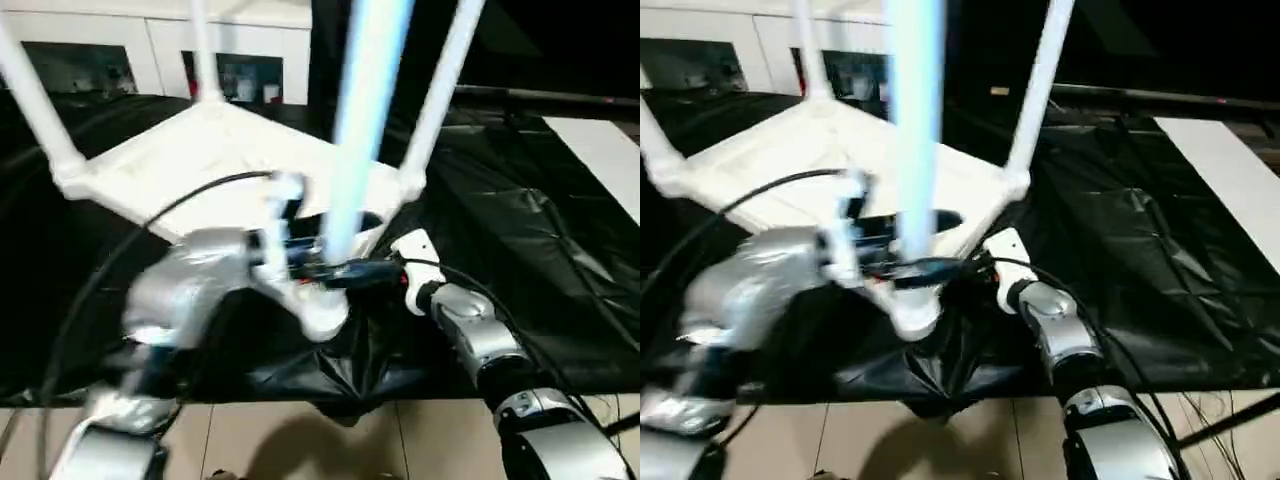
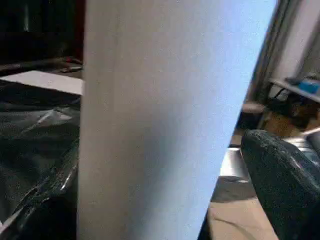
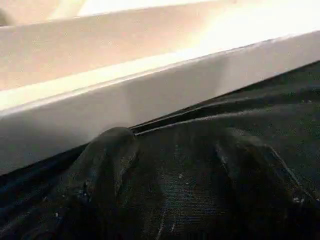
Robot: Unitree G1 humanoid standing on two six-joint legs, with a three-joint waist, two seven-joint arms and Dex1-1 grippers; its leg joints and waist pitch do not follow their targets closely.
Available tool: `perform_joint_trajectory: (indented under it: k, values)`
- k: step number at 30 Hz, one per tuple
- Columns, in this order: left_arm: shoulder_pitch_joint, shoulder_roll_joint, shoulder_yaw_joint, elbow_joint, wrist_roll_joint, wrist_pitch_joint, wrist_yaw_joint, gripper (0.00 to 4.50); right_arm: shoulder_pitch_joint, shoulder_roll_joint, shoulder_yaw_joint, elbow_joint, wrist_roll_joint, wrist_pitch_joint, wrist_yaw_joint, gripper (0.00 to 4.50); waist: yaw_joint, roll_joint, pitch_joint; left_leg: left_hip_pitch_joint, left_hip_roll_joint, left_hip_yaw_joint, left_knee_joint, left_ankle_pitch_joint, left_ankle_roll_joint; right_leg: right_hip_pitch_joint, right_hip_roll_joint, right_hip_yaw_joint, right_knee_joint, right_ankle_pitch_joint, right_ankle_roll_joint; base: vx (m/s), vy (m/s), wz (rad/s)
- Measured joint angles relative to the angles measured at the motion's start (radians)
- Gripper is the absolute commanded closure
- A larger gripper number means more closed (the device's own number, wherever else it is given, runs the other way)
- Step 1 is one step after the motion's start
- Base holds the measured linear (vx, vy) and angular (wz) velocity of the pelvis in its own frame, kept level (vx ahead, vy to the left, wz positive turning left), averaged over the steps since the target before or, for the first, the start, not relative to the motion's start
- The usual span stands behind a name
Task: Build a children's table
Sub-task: Rotate table base
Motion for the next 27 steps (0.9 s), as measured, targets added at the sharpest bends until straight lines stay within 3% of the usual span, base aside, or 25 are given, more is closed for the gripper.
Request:
perform_joint_trajectory:
  k: [12,27]
  values:
    - [-0.075,-0.124,-0.025,0.164,0.125,-0.155,0.124,0.04,0.013,-0.006,-0.019,-0.001,0.008,-0.019,0.032,1.25,0.003,0.007,0.002,-0.001,0.0,0.0,0.0,0.0,0.0,0.0,0.0,0.0,-0.001,0.0,0.0,0.0,0.0,0.0]
    - [-0.085,-0.228,-0.039,0.269,0.219,-0.31,0.237,0.04,0.041,-0.029,-0.049,-0.017,0.013,-0.028,0.04,1.25,0.003,0.024,-0.001,0.0,0.0,0.0,0.001,0.0,0.0,0.002,-0.001,-0.001,-0.002,0.001,-0.002,0.0,0.0,0.0]
